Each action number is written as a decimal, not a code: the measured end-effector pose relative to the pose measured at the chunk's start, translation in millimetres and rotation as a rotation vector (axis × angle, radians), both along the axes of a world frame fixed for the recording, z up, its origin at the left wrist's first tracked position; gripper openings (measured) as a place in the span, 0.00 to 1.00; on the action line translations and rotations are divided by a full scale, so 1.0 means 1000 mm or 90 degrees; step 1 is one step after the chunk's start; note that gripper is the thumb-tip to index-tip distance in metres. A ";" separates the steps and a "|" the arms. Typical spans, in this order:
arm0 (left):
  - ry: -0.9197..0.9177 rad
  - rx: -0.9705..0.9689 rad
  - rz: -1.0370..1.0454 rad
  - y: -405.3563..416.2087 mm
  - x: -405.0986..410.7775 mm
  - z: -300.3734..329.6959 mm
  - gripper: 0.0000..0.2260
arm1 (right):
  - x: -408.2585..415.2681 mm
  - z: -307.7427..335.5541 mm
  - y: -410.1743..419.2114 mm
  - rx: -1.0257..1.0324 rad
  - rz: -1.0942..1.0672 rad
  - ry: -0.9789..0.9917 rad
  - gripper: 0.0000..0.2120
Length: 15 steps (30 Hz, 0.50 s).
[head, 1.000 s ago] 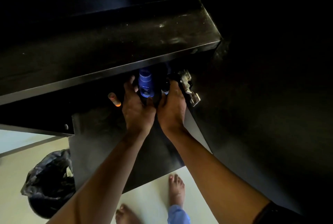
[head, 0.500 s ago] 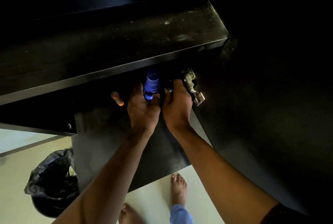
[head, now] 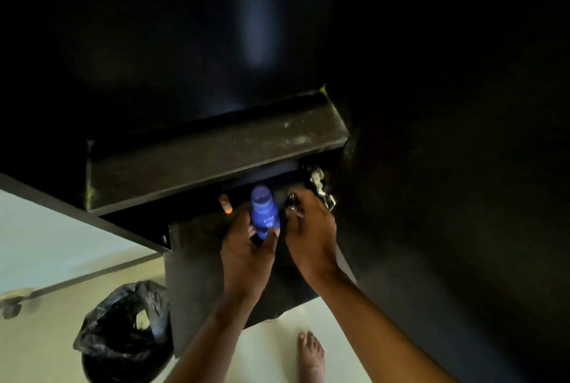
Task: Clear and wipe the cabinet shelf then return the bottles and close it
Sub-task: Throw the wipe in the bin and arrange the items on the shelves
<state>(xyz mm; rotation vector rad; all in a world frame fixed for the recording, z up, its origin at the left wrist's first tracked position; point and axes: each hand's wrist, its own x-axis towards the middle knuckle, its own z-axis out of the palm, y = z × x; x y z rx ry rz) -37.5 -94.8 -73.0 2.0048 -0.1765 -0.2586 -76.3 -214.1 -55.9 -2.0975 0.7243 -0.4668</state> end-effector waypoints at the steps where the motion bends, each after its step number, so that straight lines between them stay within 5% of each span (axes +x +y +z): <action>1: 0.007 0.004 -0.004 0.006 -0.007 0.010 0.16 | -0.009 0.012 0.004 0.008 0.009 -0.006 0.10; 6: 0.029 0.001 -0.032 0.032 -0.036 0.067 0.16 | -0.040 0.064 0.023 0.029 0.016 -0.036 0.10; 15: -0.134 0.004 -0.062 0.058 -0.002 0.187 0.19 | -0.024 0.176 0.034 -0.041 0.034 -0.078 0.16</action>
